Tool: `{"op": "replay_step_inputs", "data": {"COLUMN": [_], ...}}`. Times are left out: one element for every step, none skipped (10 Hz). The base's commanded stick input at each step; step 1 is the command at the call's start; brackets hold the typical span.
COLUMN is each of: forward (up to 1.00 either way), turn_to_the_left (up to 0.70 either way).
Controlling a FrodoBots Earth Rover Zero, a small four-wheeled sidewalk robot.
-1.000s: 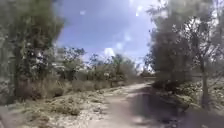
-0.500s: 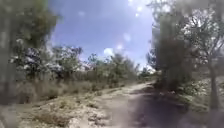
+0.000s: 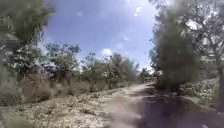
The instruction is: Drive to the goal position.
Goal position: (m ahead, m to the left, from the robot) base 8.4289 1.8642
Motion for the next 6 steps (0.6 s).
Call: {"op": "replay_step_inputs", "data": {"forward": [0.7, 0.7, 0.7, 0.7, 0.7, 0.7], "turn_to_the_left": [0.0, 0.0, 0.0, 0.0, 0.0, 0.0]}}
